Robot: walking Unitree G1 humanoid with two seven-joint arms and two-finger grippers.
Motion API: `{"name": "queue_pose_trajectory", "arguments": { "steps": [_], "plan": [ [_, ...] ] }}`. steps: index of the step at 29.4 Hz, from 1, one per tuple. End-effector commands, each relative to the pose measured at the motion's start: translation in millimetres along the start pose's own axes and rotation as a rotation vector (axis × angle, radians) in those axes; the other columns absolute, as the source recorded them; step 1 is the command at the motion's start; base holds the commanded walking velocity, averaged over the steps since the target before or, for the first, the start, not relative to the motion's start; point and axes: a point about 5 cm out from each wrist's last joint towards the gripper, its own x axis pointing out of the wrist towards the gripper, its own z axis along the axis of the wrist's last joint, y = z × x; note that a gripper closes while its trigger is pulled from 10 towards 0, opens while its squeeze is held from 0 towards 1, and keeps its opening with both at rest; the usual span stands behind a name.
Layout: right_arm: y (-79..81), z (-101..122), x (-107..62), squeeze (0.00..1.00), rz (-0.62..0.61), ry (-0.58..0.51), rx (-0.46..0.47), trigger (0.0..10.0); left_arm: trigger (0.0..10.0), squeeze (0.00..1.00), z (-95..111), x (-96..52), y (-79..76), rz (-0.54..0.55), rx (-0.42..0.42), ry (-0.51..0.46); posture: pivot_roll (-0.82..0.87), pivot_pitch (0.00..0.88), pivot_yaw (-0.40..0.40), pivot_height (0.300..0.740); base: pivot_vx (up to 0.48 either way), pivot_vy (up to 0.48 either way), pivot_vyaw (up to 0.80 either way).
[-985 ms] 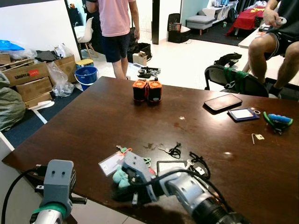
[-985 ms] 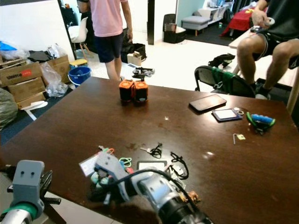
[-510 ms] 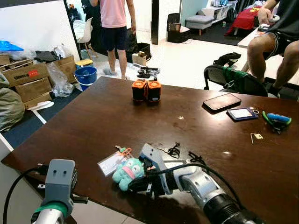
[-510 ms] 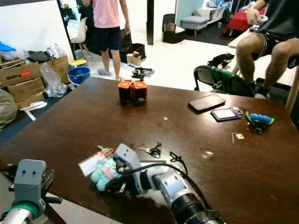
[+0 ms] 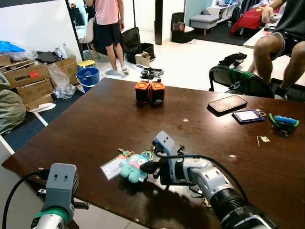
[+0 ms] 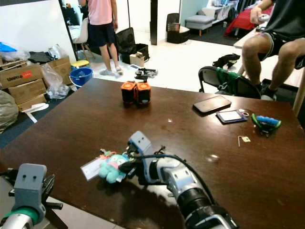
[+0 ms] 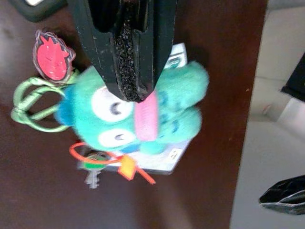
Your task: Hang keys on a hook
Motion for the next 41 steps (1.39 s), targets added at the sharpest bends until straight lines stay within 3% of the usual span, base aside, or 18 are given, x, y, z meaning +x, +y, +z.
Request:
{"name": "queue_pose_trajectory", "arguments": {
  "steps": [1,5,6,8,10,12,14,15,16,18,19,21,31,34,36,39,41],
  "plan": [
    [1.1,0,2.9,0.00,-0.003,0.000,0.003,0.0,10.0,0.00,-6,-2.3,2.6,0.003,0.021,0.034,-0.02,0.064,0.171,0.740,0.000,0.000,0.00],
    [-6.9,3,2.0,0.00,-0.093,-0.029,0.007,0.0,10.0,0.00,-7,-2.4,2.2,0.000,0.021,0.035,-0.02,0.064,0.171,0.740,0.000,0.000,0.00],
    [-17.3,14,-1.3,0.00,-0.212,-0.124,0.039,0.0,10.0,0.00,-7,-2.5,2.5,0.002,0.021,0.034,-0.02,0.064,0.171,0.740,0.000,0.000,0.00],
    [-17.3,14,-1.3,0.00,-0.212,-0.124,0.039,0.0,10.0,0.00,-7,-2.5,2.5,0.002,0.021,0.034,-0.02,0.064,0.171,0.740,0.000,0.000,0.00],
    [-29.4,34,-10.1,0.00,-0.327,-0.315,0.134,0.0,10.0,0.00,-6,-2.5,3.4,0.006,0.021,0.032,-0.02,0.064,0.171,0.740,0.000,0.000,0.00],
    [-29.4,34,-10.1,0.00,-0.327,-0.315,0.134,0.0,10.0,0.00,-6,-2.5,3.4,0.006,0.021,0.032,-0.02,0.064,0.171,0.740,0.000,0.000,0.00],
    [-14.3,36,-5.5,0.00,-0.137,-0.320,0.121,0.0,10.0,0.00,-6,-2.4,4.0,0.009,0.021,0.029,-0.02,0.064,0.171,0.740,0.000,0.000,0.00],
    [-14.3,36,-5.5,0.00,-0.137,-0.320,0.121,0.0,10.0,0.00,-6,-2.4,4.0,0.009,0.021,0.029,-0.02,0.064,0.171,0.740,0.000,0.000,0.00],
    [-6.5,34,-2.6,0.00,-0.054,-0.295,0.110,0.0,10.0,0.00,-6,-2.3,4.1,0.010,0.020,0.028,-0.02,0.064,0.171,0.740,0.000,0.000,0.00],
    [29.4,14,3.8,0.00,0.263,-0.141,0.036,0.0,10.0,0.00,-5,-2.0,4.1,0.011,0.019,0.027,-0.02,0.064,0.171,0.740,0.000,0.000,0.00],
    [29.4,14,3.8,0.00,0.263,-0.141,0.036,0.0,10.0,0.00,-5,-2.0,4.1,0.011,0.019,0.027,-0.02,0.064,0.171,0.740,0.000,0.000,0.00],
    [48.8,-3,7.1,0.00,0.405,-0.030,-0.007,0.0,10.0,0.00,-5,-2.1,4.2,0.011,0.019,0.026,-0.01,0.068,0.170,0.740,0.000,0.000,0.00],
    [63.8,-14,10.5,0.00,0.491,0.034,-0.043,0.0,10.0,0.00,-5,-3.3,5.1,0.012,0.021,0.028,-0.01,0.064,0.172,0.740,0.000,0.000,0.00],
    [55.8,-16,14.7,0.00,0.403,0.035,-0.064,0.0,10.0,0.00,-4,-2.8,4.5,0.009,0.021,0.026,-0.01,0.064,0.172,0.740,0.000,0.000,0.00],
    [31.3,-19,19.5,0.00,0.154,0.055,-0.056,0.0,10.0,0.00,-4,-0.9,2.3,-0.001,0.022,0.023,-0.02,0.052,0.179,0.740,0.000,0.000,0.00],
    [20.2,-21,17.3,0.00,0.045,0.075,-0.033,0.0,10.0,0.00,-4,-0.2,1.1,-0.007,0.022,0.023,-0.02,0.052,0.179,0.740,0.000,0.000,0.00],
    [18.1,-22,14.8,0.00,0.035,0.080,-0.024,0.0,10.0,0.00,-4,-0.3,0.7,-0.008,0.022,0.023,-0.02,0.046,0.178,0.740,0.000,0.000,0.00]
  ]
}}
